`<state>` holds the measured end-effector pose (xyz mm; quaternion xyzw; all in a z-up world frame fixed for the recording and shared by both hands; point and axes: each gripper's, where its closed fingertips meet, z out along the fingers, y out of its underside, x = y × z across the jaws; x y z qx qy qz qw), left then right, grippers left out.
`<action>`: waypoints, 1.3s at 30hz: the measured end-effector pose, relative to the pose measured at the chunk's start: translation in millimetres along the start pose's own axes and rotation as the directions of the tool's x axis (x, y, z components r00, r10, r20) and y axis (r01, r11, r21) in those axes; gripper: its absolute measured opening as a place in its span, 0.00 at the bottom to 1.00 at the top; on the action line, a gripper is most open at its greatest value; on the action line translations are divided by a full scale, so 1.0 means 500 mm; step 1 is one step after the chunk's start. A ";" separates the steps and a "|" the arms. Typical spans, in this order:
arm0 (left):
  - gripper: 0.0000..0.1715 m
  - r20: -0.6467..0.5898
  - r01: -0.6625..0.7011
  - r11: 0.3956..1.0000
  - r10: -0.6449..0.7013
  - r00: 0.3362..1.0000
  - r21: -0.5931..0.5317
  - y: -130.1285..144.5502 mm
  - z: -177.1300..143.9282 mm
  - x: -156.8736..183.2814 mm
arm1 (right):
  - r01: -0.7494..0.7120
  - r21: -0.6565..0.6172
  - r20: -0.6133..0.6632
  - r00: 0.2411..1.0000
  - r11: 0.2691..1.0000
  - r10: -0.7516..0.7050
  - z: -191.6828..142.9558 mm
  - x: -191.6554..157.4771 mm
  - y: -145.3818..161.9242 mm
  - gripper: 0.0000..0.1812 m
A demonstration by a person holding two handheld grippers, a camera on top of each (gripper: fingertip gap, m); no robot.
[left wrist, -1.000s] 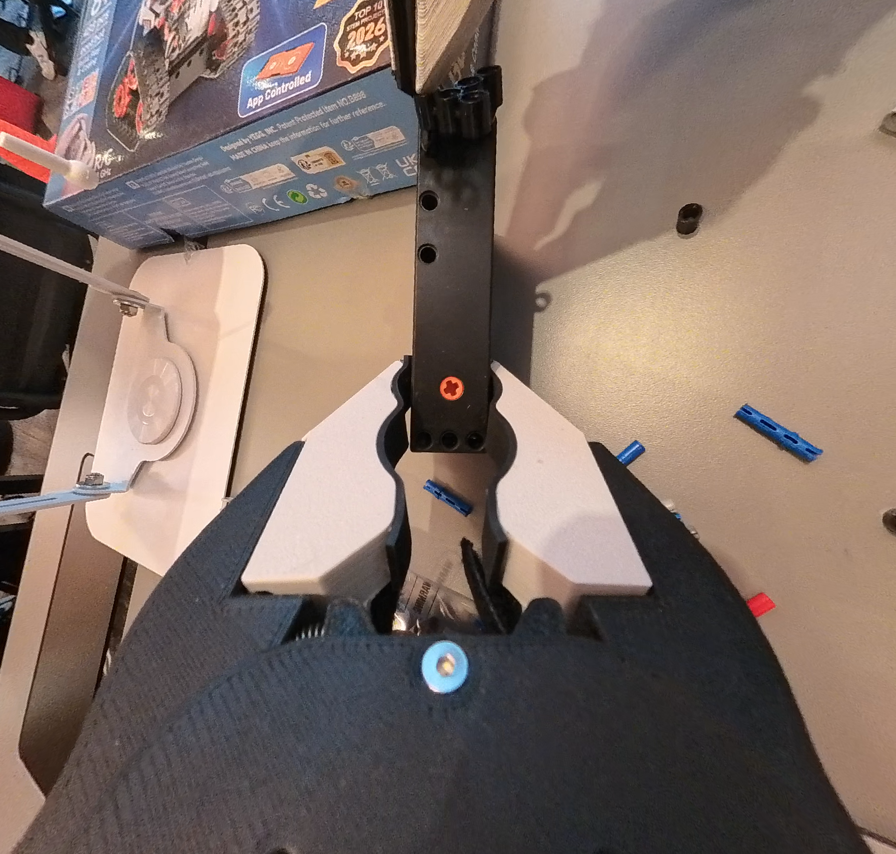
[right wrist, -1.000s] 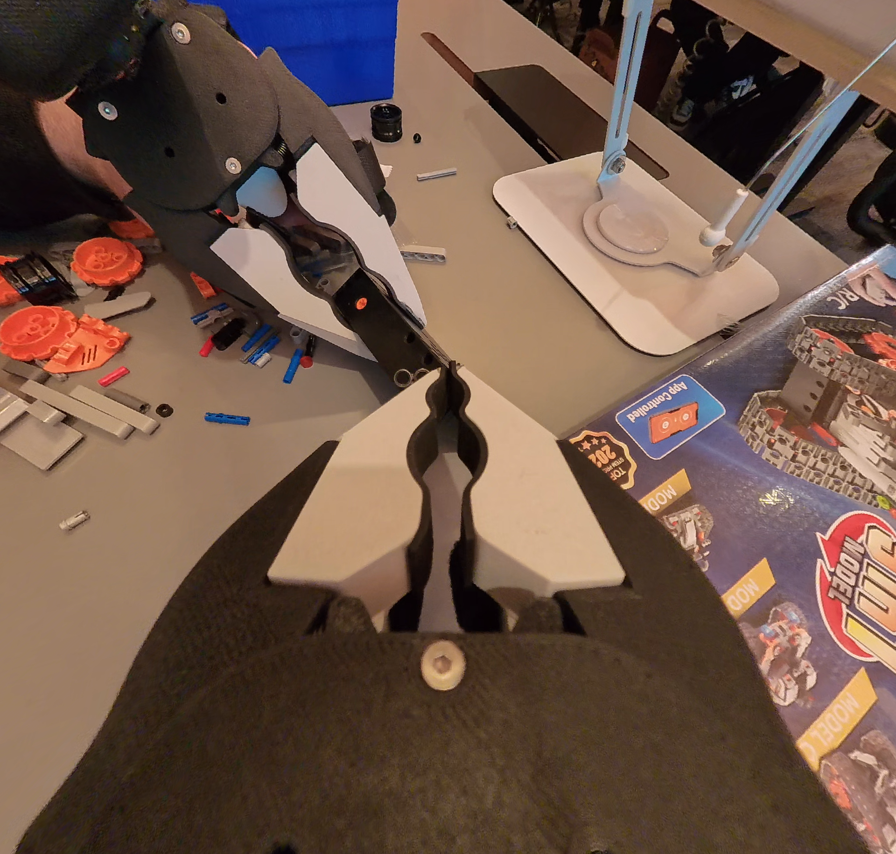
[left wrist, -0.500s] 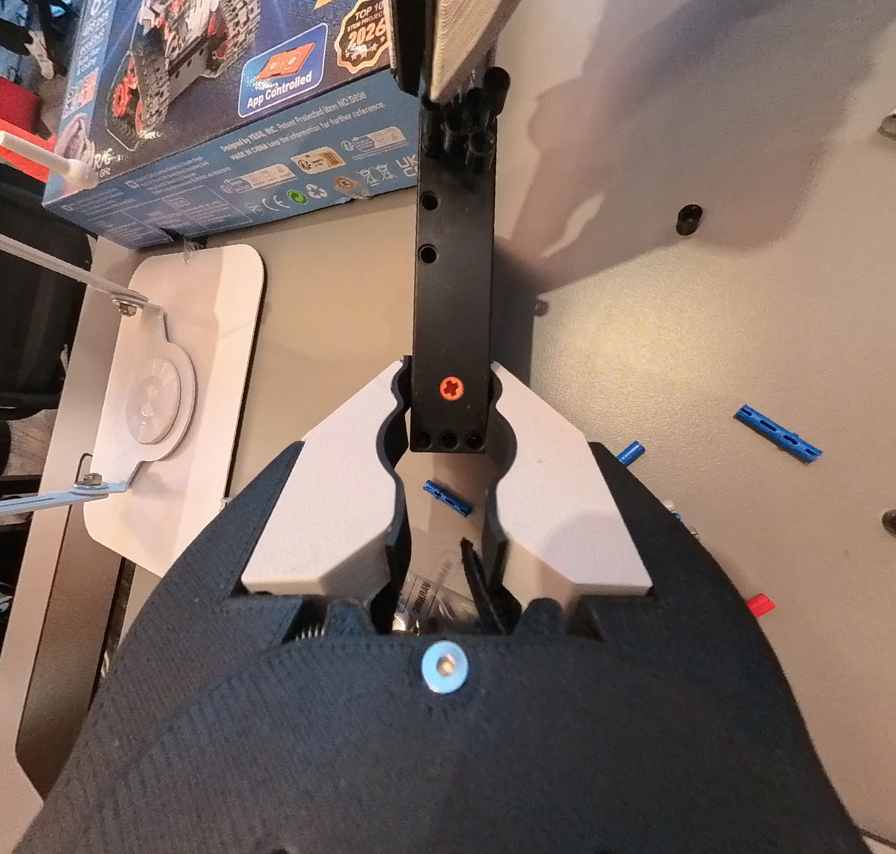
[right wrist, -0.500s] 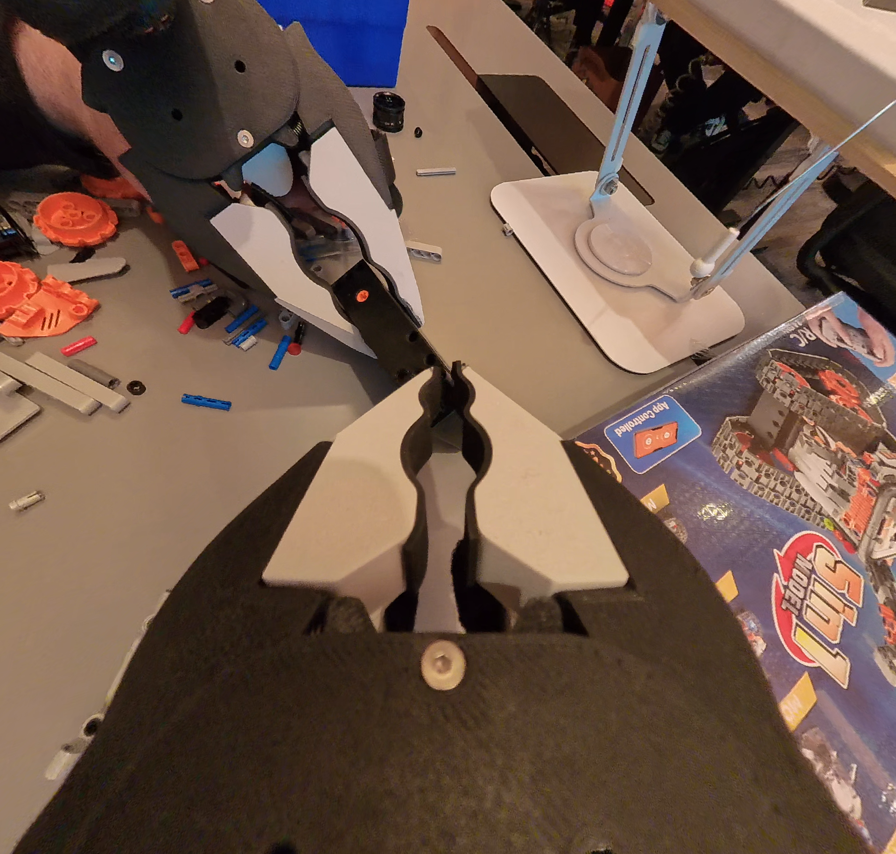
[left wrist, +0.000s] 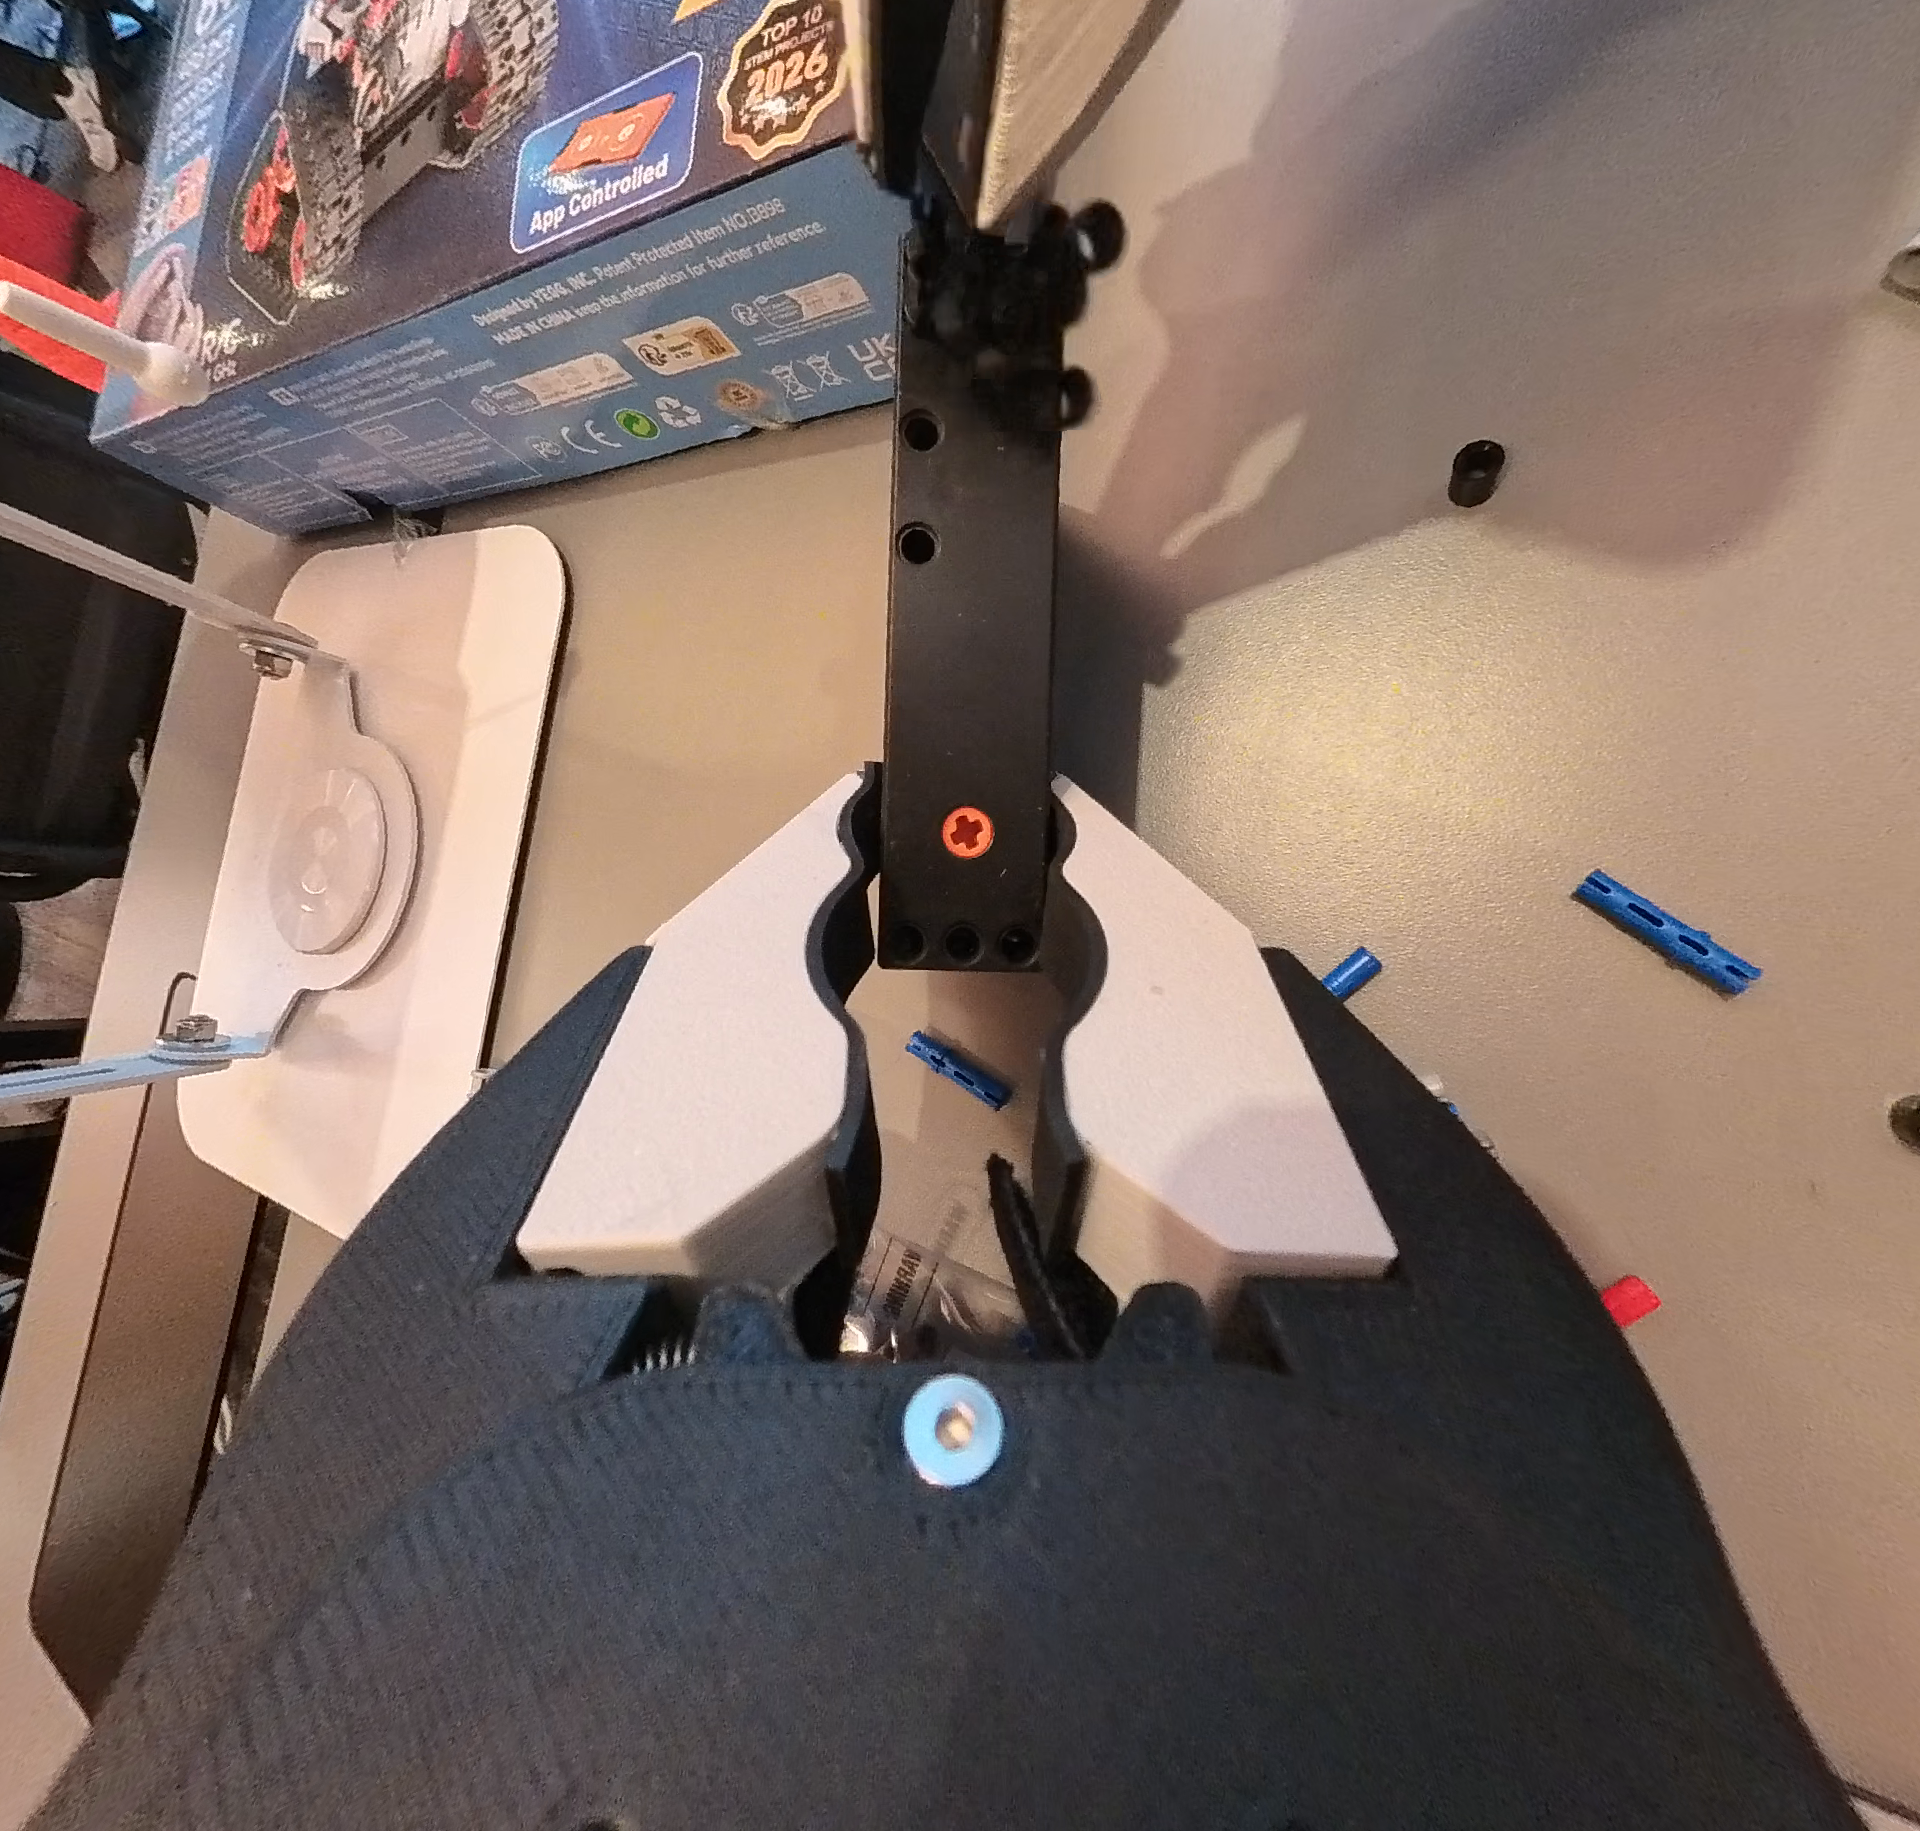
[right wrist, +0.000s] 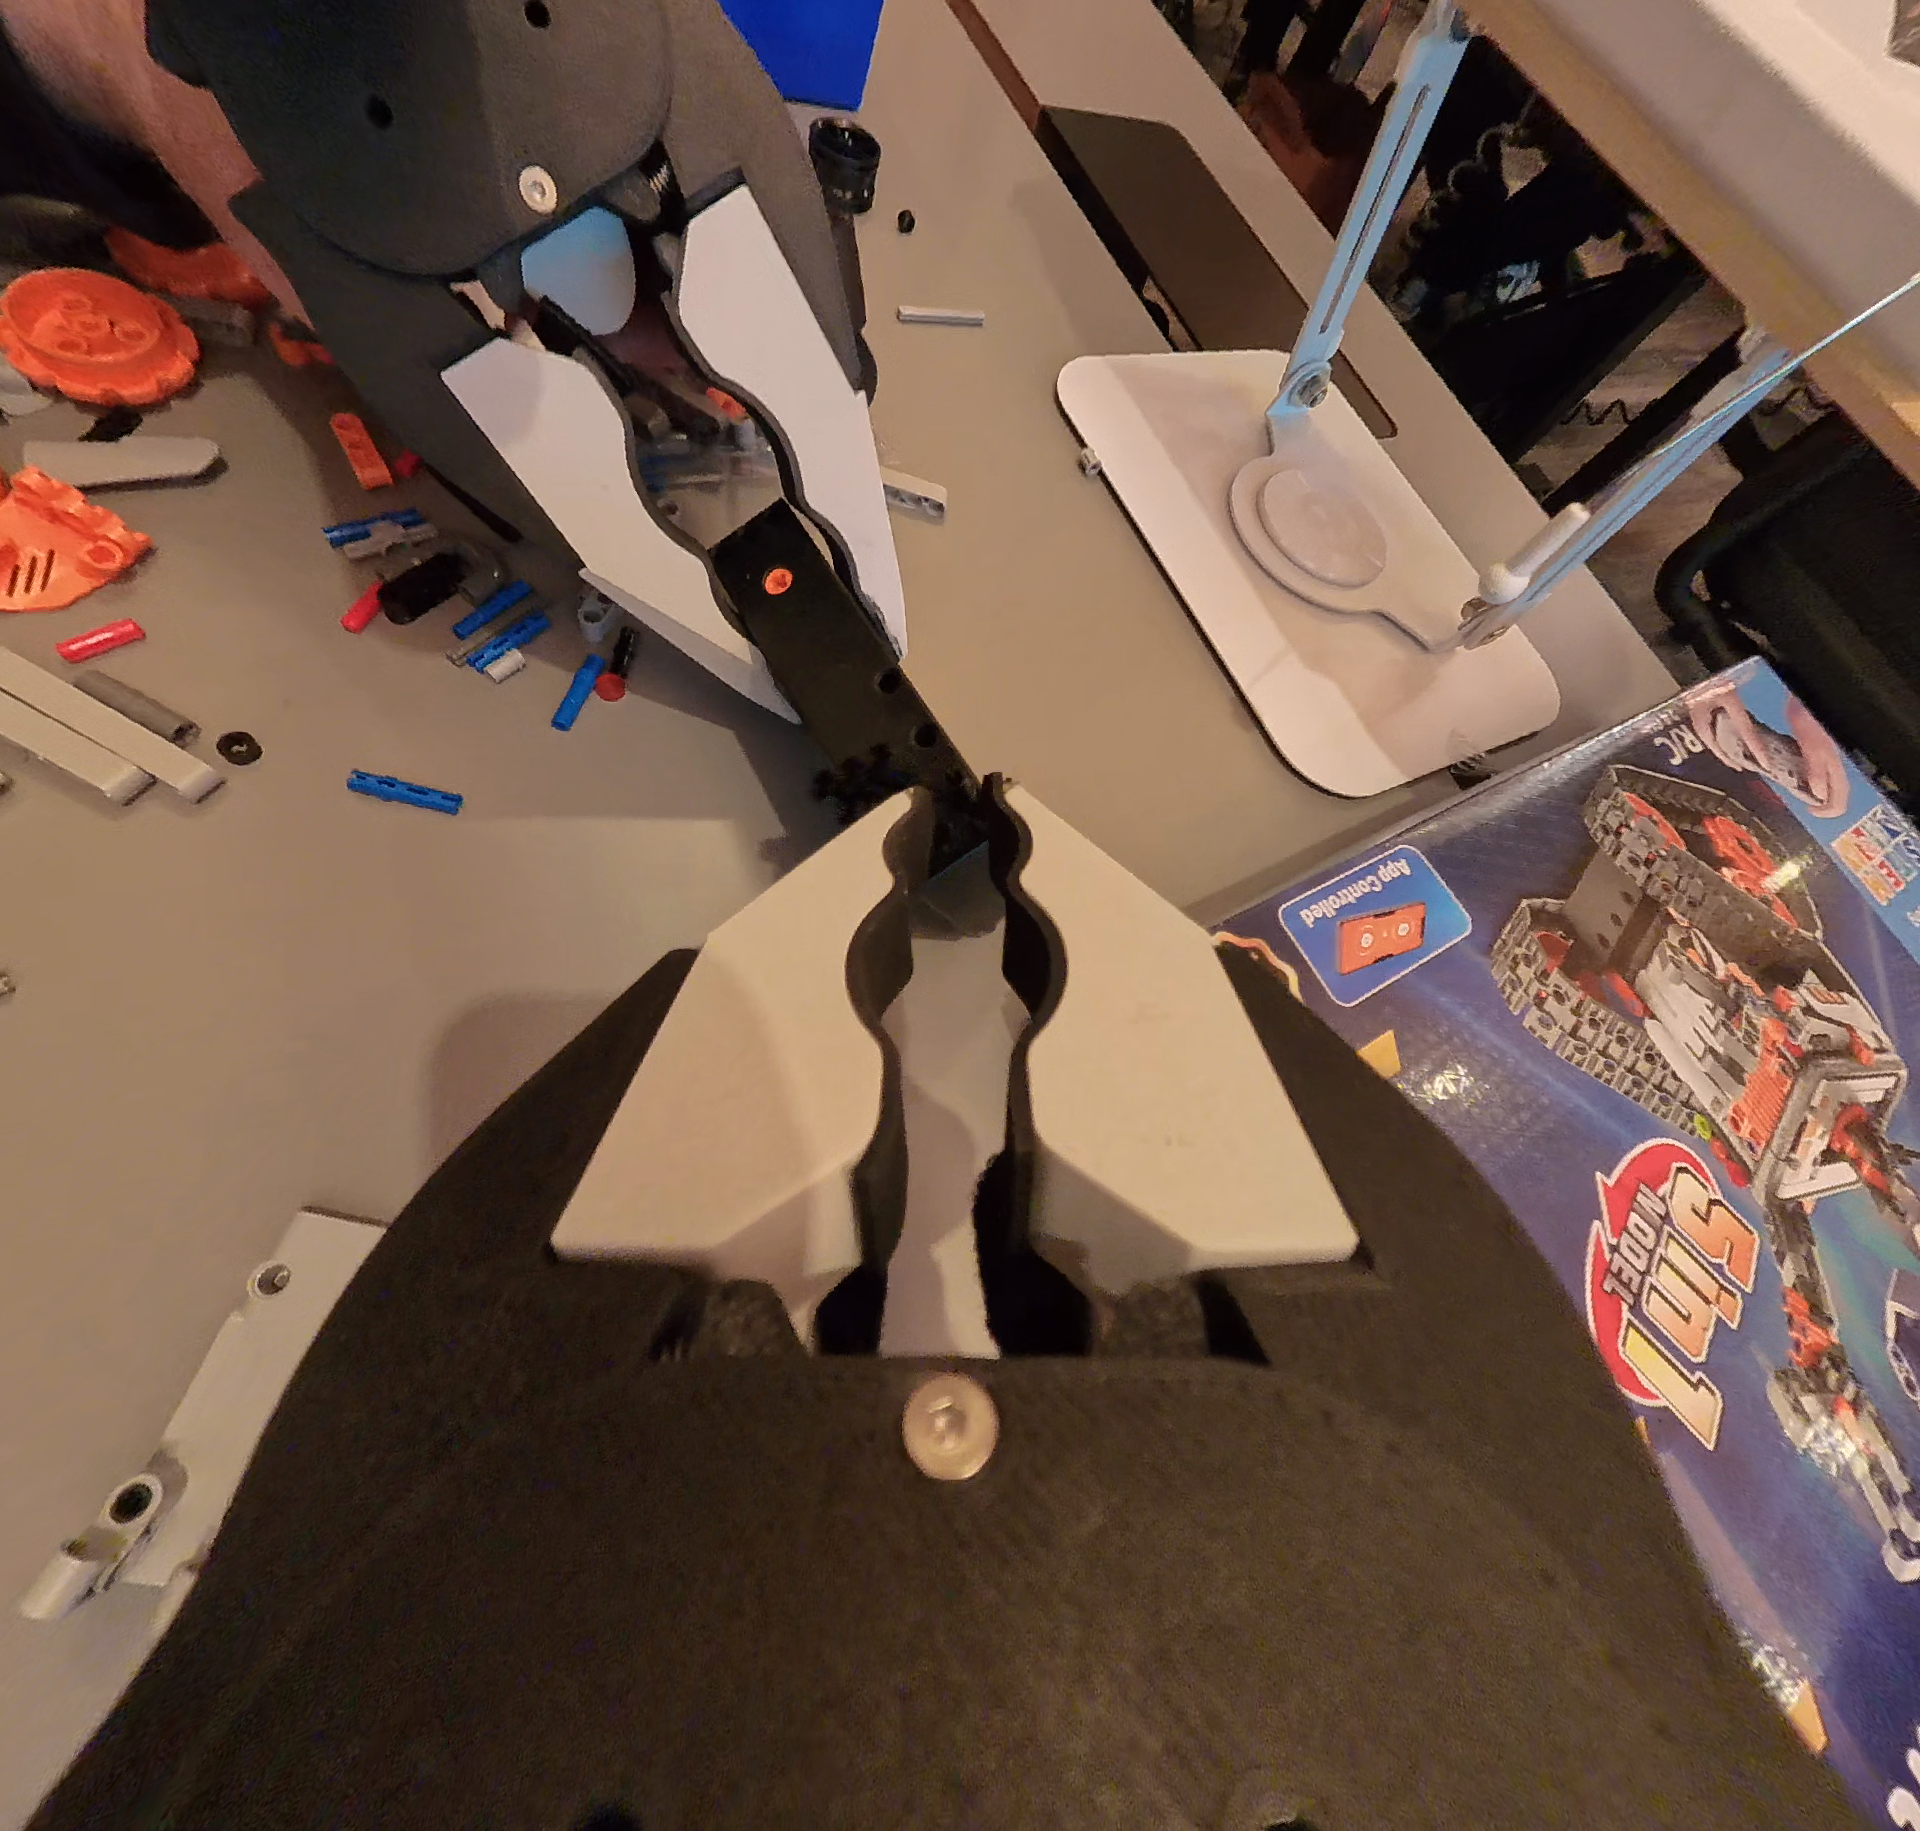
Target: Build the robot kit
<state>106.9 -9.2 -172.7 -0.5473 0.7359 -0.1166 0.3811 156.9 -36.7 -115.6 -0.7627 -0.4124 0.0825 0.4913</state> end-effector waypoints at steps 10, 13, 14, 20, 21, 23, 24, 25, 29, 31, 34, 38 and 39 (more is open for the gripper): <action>0.15 -0.003 0.007 1.000 -0.007 1.000 0.003 0.000 0.000 -0.001 | 0.062 -0.034 0.096 0.994 0.998 -0.058 -0.025 -0.033 0.010 0.06; 0.15 -0.004 0.010 1.000 -0.010 1.000 0.005 0.000 0.000 -0.001 | 0.051 -0.074 0.253 0.967 0.996 -0.031 -0.046 -0.081 0.029 0.08; 0.15 -0.004 0.010 1.000 -0.010 1.000 0.004 0.000 0.000 -0.001 | 0.047 -0.105 0.324 0.946 0.993 -0.011 -0.054 -0.106 0.041 0.09; 0.15 -0.005 0.008 1.000 -0.008 1.000 0.000 0.000 0.001 -0.001 | 0.169 -0.240 0.632 0.775 0.956 0.021 -0.110 -0.268 0.100 0.15; 0.15 -0.005 0.009 1.000 -0.009 1.000 -0.001 0.000 0.000 -0.001 | 0.188 -0.247 0.661 0.750 0.951 0.024 -0.119 -0.290 0.104 0.15; 0.15 -0.004 0.006 1.000 -0.006 1.000 -0.002 0.000 0.001 -0.001 | 0.226 -0.258 0.690 0.724 0.939 0.015 -0.130 -0.316 0.113 0.16; 0.15 -0.004 0.006 1.000 -0.006 1.000 -0.003 0.000 0.001 -0.001 | 0.239 -0.265 0.700 0.714 0.934 0.016 -0.137 -0.325 0.117 0.16; 0.15 -0.004 0.006 1.000 -0.006 1.000 -0.002 0.000 0.001 -0.001 | 0.247 -0.276 0.711 0.703 0.929 0.025 -0.144 -0.334 0.120 0.16; 0.15 -0.004 0.007 1.000 -0.007 1.000 -0.002 0.000 0.001 -0.001 | 0.306 -0.305 0.714 0.700 0.902 0.004 -0.149 -0.355 0.146 0.15; 0.15 -0.005 0.009 1.000 -0.009 1.000 -0.001 0.000 0.001 -0.002 | 0.314 -0.292 0.712 0.702 0.903 -0.014 -0.144 -0.357 0.142 0.13; 0.15 -0.004 0.006 1.000 -0.006 1.000 -0.003 0.000 0.001 -0.002 | 0.326 -0.283 0.707 0.707 0.902 -0.034 -0.138 -0.355 0.144 0.08; 0.15 -0.003 0.006 1.000 -0.006 1.000 -0.003 0.000 0.001 -0.002 | 0.338 -0.258 0.690 0.720 0.905 -0.073 -0.128 -0.348 0.138 0.05; 0.15 -0.003 0.006 1.000 -0.006 1.000 -0.003 0.000 0.001 -0.002 | 0.340 -0.255 0.680 0.729 0.905 -0.082 -0.124 -0.345 0.136 0.05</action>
